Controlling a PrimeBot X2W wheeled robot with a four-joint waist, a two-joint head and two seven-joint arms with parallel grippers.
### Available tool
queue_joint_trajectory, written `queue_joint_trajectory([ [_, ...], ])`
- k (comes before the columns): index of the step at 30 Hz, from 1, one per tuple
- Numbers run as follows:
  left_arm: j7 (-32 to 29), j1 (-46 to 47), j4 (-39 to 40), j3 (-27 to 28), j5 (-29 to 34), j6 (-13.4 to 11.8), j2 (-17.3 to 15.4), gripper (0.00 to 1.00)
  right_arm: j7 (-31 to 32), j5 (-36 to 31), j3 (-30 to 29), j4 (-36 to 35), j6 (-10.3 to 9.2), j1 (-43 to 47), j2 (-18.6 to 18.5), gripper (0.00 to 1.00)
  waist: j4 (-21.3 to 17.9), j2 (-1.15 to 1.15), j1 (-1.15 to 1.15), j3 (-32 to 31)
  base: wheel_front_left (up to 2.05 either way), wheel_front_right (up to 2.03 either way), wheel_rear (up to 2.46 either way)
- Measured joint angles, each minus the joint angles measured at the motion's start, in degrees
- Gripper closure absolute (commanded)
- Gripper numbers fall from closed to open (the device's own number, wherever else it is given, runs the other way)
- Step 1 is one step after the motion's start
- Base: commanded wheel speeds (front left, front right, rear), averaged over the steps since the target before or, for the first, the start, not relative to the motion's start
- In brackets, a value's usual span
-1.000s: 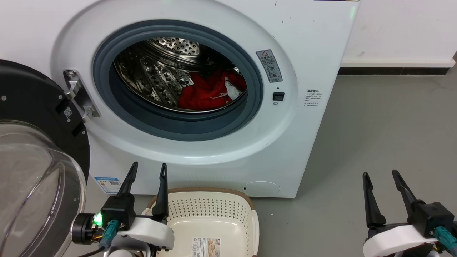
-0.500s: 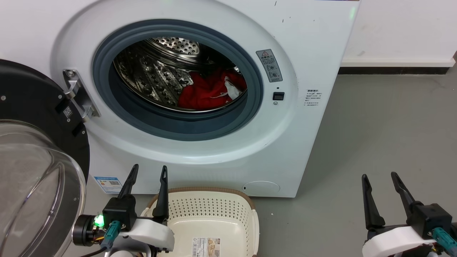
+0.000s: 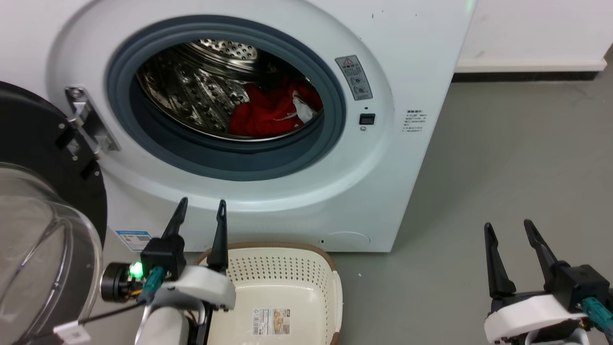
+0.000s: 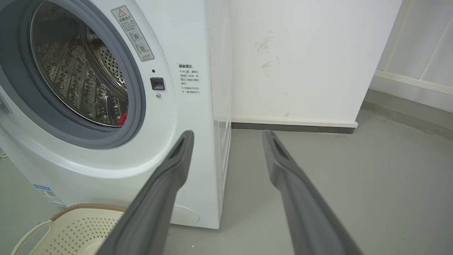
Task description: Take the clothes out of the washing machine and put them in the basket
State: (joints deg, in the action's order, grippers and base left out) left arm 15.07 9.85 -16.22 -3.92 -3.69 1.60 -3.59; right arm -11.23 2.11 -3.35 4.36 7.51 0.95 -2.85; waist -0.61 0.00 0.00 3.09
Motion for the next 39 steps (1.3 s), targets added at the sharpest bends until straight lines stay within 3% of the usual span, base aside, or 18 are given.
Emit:
queue_joint_trajectory([
  [9,-0.94,12.71,-8.06,0.62,-0.1,0.94,-2.29,0.0,-0.36,0.1,0.45,-1.7,0.0,-3.2,-0.01,0.0,-3.22,0.0,0.0,5.25,0.0,0.0,0.0],
  [26,-12.48,39.41,-19.39,1.04,-0.6,4.46,-14.02,0.0,-3.45,6.22,2.98,-0.59,0.0,-10.53,-0.08,0.0,-12.35,0.0,0.01,21.69,0.0,0.0,0.0],
  [39,-24.61,57.66,-24.05,0.35,-1.23,5.45,-22.86,0.0,-3.86,12.46,5.75,-0.22,0.0,-15.63,-0.09,0.0,-19.98,0.0,0.01,33.35,0.0,0.0,0.0],
])
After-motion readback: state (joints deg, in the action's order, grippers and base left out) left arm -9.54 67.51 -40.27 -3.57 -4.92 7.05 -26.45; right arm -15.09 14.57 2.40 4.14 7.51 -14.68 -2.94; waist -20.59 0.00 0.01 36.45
